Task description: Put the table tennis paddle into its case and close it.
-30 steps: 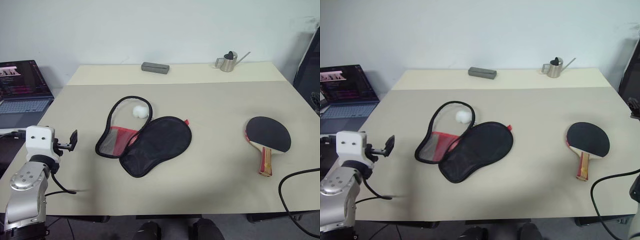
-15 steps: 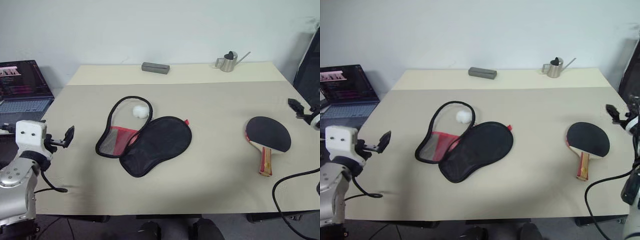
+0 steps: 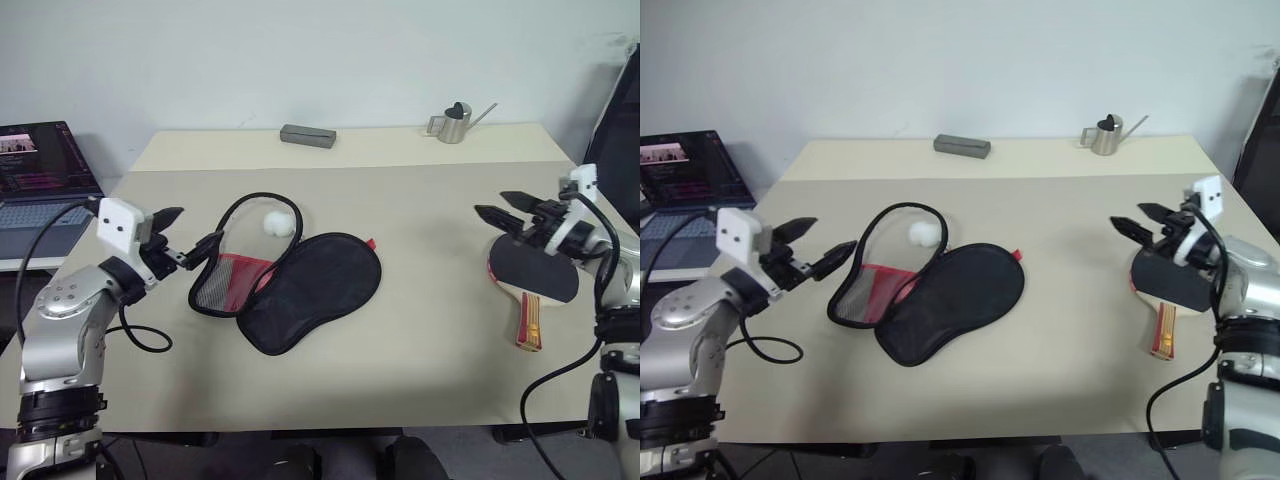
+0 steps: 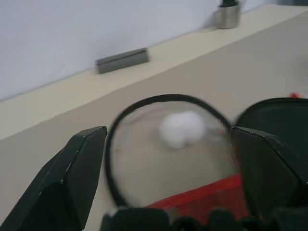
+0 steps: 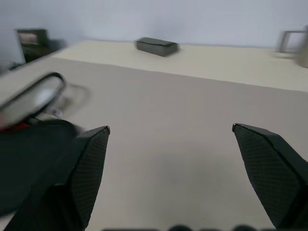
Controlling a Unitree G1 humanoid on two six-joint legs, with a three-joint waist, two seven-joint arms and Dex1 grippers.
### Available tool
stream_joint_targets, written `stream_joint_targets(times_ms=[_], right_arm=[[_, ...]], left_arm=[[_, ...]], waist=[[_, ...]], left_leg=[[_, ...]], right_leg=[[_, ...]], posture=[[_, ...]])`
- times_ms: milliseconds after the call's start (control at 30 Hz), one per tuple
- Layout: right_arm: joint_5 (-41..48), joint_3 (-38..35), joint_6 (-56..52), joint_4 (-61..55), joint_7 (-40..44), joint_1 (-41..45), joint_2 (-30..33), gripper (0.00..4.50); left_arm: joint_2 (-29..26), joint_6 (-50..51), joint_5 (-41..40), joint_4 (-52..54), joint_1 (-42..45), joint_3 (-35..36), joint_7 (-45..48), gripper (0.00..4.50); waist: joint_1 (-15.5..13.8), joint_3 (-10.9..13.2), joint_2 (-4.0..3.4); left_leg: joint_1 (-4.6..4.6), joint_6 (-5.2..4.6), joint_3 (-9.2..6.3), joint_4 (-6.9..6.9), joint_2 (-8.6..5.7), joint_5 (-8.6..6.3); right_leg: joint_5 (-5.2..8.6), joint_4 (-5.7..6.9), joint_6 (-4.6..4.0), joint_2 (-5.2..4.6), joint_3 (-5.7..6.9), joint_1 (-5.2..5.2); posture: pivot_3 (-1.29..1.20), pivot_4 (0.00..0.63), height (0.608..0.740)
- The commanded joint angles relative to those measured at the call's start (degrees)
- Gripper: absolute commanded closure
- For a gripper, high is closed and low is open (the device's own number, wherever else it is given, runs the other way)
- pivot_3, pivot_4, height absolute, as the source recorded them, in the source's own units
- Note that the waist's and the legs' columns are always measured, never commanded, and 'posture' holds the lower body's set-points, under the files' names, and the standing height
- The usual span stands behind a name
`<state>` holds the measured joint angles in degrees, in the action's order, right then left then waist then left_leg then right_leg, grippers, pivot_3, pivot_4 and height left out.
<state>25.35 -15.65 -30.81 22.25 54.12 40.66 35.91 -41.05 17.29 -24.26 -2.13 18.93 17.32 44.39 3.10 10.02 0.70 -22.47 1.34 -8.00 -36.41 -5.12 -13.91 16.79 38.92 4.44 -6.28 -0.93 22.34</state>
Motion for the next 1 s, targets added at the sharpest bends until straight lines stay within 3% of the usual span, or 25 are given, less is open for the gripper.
stream_joint_targets(times_ms=[33,300,667,1000], right_arm=[[5.13,0.81,-9.96,-10.80,-3.20,-1.84,-1.57,0.04],[6.24,8.03,-17.06,-20.45,-7.04,-5.58,-6.22,0.04],[-0.57,16.87,-20.01,-12.89,-15.51,-0.41,-12.88,0.04],[-7.41,21.78,-15.18,-5.71,-17.48,1.70,-16.26,0.04]], left_arm=[[-1.38,1.36,-1.71,2.53,1.35,-1.22,3.35,0.00],[-3.22,2.72,-1.72,1.64,2.67,-3.23,8.85,0.00],[-3.69,5.81,-3.64,5.94,0.23,-3.88,13.01,0.00],[-3.28,6.09,-3.45,6.62,-0.37,-3.84,12.62,0.00]], waist=[[-0.18,0.00,0.00],[-0.33,0.00,0.00],[-0.03,0.00,0.01],[0.02,0.00,0.01]], left_leg=[[-0.01,0.00,-0.02,0.00,0.00,0.00],[-0.03,-0.02,-0.10,-0.01,-0.04,-0.01],[-0.01,-0.02,-0.11,0.00,-0.02,-0.01],[-0.02,-0.02,-0.12,0.00,-0.04,-0.01]], right_leg=[[0.00,-0.01,0.00,0.00,0.01,0.00],[0.00,-0.01,0.00,0.00,0.03,0.03],[0.00,0.01,0.00,0.01,0.03,0.06],[0.00,0.01,0.00,0.02,0.02,0.09]], posture=[[0.00,0.150,0.740],[0.00,0.150,0.740],[0.00,0.150,0.740],[0.00,0.150,0.740]])
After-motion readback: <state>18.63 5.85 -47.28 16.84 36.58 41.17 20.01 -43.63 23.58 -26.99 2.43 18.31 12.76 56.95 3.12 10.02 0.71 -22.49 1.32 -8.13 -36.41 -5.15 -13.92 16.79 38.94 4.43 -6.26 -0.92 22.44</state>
